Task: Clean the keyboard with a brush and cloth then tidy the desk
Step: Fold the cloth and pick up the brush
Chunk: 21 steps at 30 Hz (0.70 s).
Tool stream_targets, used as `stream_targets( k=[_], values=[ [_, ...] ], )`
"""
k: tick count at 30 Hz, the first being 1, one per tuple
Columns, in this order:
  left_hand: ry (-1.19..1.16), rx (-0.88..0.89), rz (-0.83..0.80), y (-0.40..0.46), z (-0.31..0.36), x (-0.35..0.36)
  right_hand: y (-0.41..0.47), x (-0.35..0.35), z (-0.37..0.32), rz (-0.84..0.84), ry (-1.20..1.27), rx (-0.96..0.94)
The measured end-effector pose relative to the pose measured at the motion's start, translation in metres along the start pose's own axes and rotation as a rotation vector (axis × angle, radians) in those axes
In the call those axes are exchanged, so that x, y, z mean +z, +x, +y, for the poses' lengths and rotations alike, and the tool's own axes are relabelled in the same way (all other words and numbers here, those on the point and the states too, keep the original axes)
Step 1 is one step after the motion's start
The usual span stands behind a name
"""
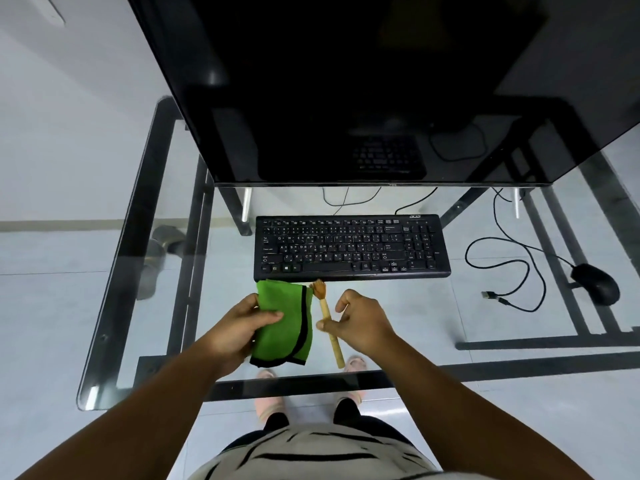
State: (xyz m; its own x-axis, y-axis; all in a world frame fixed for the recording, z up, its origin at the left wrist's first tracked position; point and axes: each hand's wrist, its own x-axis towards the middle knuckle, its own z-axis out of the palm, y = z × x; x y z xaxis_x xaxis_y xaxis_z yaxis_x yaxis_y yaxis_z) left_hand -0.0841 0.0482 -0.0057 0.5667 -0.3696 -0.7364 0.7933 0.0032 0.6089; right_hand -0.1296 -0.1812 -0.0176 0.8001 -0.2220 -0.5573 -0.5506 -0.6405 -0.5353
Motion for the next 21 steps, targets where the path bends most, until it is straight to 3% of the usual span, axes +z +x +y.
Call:
stream_targets(
  k=[3, 12, 16, 21],
  values=[
    [0.037, 0.005, -0.024, -0.001, -0.002, 0.001, -0.003, 0.004, -0.001, -0.030, -0.009, 0.002],
    [0.002, -0.033, -0.131, 0.005, -0.012, 0.031, -0.011, -0.014, 0.031, 0.164, 0.067, 0.072],
    [0.133, -0.009, -0.014, 0.012, -0.023, 0.037, -0.008, -0.018, 0.036, 0.131, 0.087, 0.071],
    [0.369, 0.124, 0.286, 0.011, -0.027, 0.038, -0.003, -0.011, 0.033, 0.077, 0.121, 0.039]
  ],
)
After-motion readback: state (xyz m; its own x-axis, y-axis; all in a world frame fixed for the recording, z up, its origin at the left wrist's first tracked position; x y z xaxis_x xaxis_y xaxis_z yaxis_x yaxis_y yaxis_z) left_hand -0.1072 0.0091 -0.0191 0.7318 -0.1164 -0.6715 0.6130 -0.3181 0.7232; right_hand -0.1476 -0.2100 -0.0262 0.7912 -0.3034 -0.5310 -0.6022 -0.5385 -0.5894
